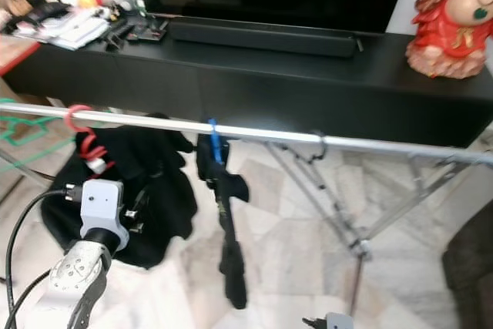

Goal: Hang hanger

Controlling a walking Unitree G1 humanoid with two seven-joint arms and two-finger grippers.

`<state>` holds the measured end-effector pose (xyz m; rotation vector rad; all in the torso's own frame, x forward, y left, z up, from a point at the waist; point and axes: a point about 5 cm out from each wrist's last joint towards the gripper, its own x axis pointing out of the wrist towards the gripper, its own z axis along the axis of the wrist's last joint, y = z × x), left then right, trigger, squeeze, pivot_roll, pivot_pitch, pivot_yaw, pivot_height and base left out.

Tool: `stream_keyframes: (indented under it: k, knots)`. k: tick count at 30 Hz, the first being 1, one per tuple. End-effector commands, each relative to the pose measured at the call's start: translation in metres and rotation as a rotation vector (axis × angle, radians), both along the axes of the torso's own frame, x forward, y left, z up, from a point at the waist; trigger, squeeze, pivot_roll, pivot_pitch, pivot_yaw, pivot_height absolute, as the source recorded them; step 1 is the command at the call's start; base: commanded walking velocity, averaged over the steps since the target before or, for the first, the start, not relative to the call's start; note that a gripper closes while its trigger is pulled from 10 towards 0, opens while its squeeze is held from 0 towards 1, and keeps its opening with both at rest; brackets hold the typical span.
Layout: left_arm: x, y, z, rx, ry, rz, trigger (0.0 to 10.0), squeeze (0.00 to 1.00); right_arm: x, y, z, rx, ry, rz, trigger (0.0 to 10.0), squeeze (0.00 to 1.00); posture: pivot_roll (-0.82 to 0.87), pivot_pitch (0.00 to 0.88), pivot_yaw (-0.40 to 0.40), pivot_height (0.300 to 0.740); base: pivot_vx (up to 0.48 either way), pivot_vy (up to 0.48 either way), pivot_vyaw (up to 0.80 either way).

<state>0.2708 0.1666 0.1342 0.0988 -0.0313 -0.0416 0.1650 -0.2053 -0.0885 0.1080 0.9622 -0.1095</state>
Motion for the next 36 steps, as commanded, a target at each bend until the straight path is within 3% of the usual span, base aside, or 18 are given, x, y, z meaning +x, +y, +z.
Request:
stream_keyframes:
  k: [1, 6, 9, 14, 15, 22, 24, 26, 30, 36]
  knots:
    - [-0.002, -0.003, -0.001, 0.011, 0.014, -0.018, 10.0, 0.0, -0.011, -0.005, -0.004, -0.006, 0.035, -0.015, 10.0, 0.0, -0.02, 0.152, 0.032, 0.74, 0.0, 0.48, 0.0]
    - [-0.002, -0.001, 0.0, 0.037, 0.012, -0.017, 10.0, 0.0, -0.009, -0.006, -0.003, -0.005, 0.035, -0.015, 10.0, 0.0, -0.02, 0.164, 0.031, 0.74, 0.0, 0.166, 0.0]
    - [0.002, 0.008, 0.002, 0.023, 0.026, 0.034, 10.0, 0.0, -0.009, -0.006, -0.003, -0.004, 0.033, -0.017, 10.0, 0.0, -0.01, 0.168, 0.029, 0.74, 0.0, 0.0, 0.0]
    - [0.018, 0.019, -0.002, 0.072, 0.107, 0.077, 10.0, 0.0, -0.008, -0.006, -0.003, -0.003, 0.033, -0.014, 10.0, 0.0, -0.01, 0.175, 0.025, 0.74, 0.0, 0.0, 0.0]
    - [0.021, 0.02, -0.001, 0.099, 0.093, 0.068, 10.0, 0.0, -0.008, -0.006, -0.003, -0.002, 0.033, -0.013, 10.0, 0.0, -0.01, 0.175, 0.025, 0.74, 0.0, 0.0, 0.0]
    - [0.025, 0.011, 0.009, 0.016, 0.002, 0.044, 10.0, 0.0, -0.008, -0.005, -0.003, 0.001, 0.028, -0.019, 10.0, 0.0, -0.01, 0.178, 0.026, 0.74, 0.0, 0.0, 0.0]
    - [0.015, 0.004, 0.014, -0.044, -0.07, 0.06, 10.0, 0.0, -0.008, -0.006, -0.002, 0.002, 0.022, -0.026, 10.0, 0.0, -0.02, 0.182, 0.03, 0.74, 0.0, 0.0, 0.0]
    - [0.011, 0.002, 0.015, -0.05, -0.097, 0.075, 10.0, 0.0, -0.008, -0.005, -0.002, 0.003, 0.02, -0.029, 10.0, 0.0, -0.02, 0.182, 0.03, 0.74, 0.0, 0.0, 0.0]
    - [-0.022, 0.003, 0.011, -0.011, -0.153, 0.136, 10.0, 0.0, -0.008, -0.006, -0.002, 0.002, 0.019, -0.023, 10.0, 0.0, -0.02, 0.184, 0.031, 0.74, 0.0, 0.0, 0.0]
    - [-0.026, 0.011, 0.018, 0.021, -0.198, 0.147, 10.0, 0.0, -0.007, -0.006, -0.002, 0.001, 0.013, -0.023, 10.0, 0.0, 0.0, 0.188, 0.026, 0.74, 0.0, 0.0, 0.0]
